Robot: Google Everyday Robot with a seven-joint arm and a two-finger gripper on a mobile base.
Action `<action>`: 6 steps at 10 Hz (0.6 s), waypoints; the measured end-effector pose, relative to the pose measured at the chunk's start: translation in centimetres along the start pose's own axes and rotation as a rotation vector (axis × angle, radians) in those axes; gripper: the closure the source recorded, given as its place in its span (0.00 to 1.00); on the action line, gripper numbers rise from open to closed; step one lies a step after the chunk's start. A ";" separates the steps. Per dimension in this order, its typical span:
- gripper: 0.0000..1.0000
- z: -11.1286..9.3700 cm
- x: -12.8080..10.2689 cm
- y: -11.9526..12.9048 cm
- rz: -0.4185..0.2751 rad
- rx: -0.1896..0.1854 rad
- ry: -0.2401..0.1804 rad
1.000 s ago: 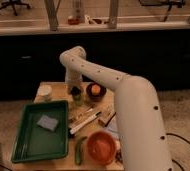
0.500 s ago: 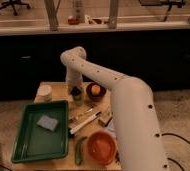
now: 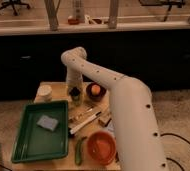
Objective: Stack cups on top of each other
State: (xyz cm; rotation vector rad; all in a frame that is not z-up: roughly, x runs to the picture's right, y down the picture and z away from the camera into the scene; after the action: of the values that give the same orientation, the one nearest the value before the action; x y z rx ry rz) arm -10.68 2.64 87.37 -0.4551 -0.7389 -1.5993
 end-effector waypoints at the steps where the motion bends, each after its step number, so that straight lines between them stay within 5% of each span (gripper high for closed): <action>1: 0.20 0.1 0.0 0.0 -0.001 -0.001 -0.002; 6: 0.20 -0.1 0.1 -0.2 -0.010 -0.007 -0.006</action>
State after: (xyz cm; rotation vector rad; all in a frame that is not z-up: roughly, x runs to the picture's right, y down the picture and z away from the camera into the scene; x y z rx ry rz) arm -10.86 2.51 87.31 -0.4625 -0.7411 -1.6112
